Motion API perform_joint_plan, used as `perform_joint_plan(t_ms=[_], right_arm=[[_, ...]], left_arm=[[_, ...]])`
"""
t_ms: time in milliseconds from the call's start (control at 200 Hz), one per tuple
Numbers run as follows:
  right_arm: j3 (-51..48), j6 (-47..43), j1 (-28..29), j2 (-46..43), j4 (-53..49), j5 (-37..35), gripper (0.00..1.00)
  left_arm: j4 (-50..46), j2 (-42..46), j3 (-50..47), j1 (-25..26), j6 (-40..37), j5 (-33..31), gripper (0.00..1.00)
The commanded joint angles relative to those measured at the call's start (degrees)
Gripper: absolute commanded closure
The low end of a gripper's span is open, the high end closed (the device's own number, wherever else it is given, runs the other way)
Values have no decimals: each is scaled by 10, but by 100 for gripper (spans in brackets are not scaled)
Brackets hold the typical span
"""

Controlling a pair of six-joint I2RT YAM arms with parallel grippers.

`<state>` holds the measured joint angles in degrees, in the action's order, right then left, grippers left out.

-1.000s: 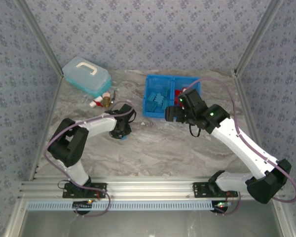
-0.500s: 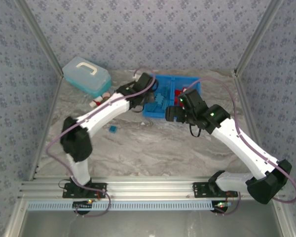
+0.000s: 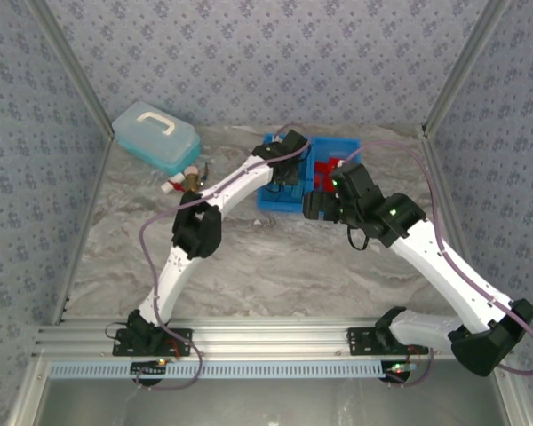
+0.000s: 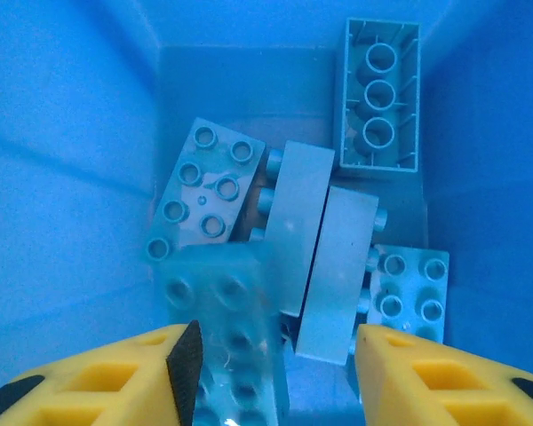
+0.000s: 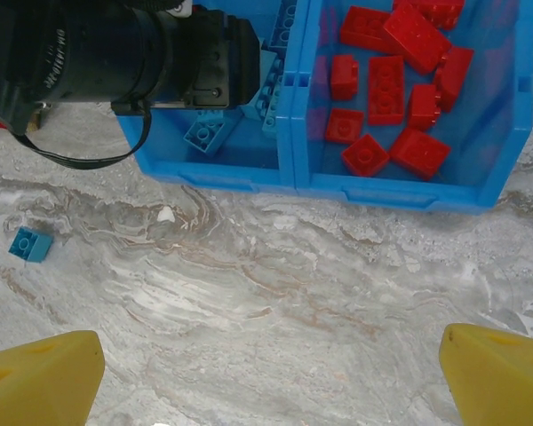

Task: Sort the legos into containers by color

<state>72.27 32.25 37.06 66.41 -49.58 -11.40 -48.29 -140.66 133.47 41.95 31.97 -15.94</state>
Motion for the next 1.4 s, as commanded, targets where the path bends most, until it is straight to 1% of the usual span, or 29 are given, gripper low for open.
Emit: perform_joint_plan(t_ms=[0, 70, 145, 210, 315, 385, 500, 550, 625, 680, 704, 714, 734, 844, 964, 1129, 1249, 1339, 1399], right_arm=[[-3, 11, 0, -7, -18, -13, 0], [-1, 10, 0, -7, -18, -13, 0], [0, 11, 1, -7, -17, -14, 0], [-2, 11, 1, -7, -14, -12, 0], [-6, 12, 1, -4, -7, -7, 0], [-8, 11, 0, -2, -3, -5, 0], [-7, 8, 0, 4, 5, -1, 0], [-6, 7, 0, 9, 7, 3, 0], [-5, 6, 0, 16, 11, 8, 0], [-5, 6, 1, 20, 16, 12, 0], [-4, 6, 1, 22, 17, 14, 0], [-4, 6, 1, 23, 17, 14, 0], [-3, 6, 1, 24, 18, 15, 0], [3, 4, 2, 28, 13, 17, 0], [7, 5, 3, 27, 5, 11, 0], [4, 10, 6, 24, 4, 8, 0], [5, 9, 6, 26, 2, 8, 0], [9, 9, 7, 26, -2, 5, 0], [13, 7, 7, 26, -6, 2, 0]], left_arm=[[-23, 49, 28, 7, -18, -3, 48], [-30, 85, 17, 10, -26, -10, 48], [-22, 144, -32, 12, -31, -14, 49], [5, 215, -108, 12, -40, -19, 48], [49, 335, -248, 11, -71, -34, 45], [53, 401, -325, 7, -94, -49, 42], [54, 499, -460, -10, -123, -51, 37], [60, 539, -520, -23, -125, -46, 33], [76, 587, -608, -54, -117, -17, 23], [91, 613, -667, -80, -114, 12, 9], [115, 620, -693, -91, -116, 28, 4], [119, 621, -701, -95, -118, 35, 2], [127, 623, -716, -105, -121, 50, 1], [157, 604, -771, -141, -123, 105, 1], [183, 563, -799, -173, -80, 112, 1], [245, 502, -816, -179, -104, 115, 1], [259, 452, -801, -182, -107, 104, 7], [261, 426, -794, -182, -99, 91, 15], [258, 415, -789, -182, -92, 92, 23]])
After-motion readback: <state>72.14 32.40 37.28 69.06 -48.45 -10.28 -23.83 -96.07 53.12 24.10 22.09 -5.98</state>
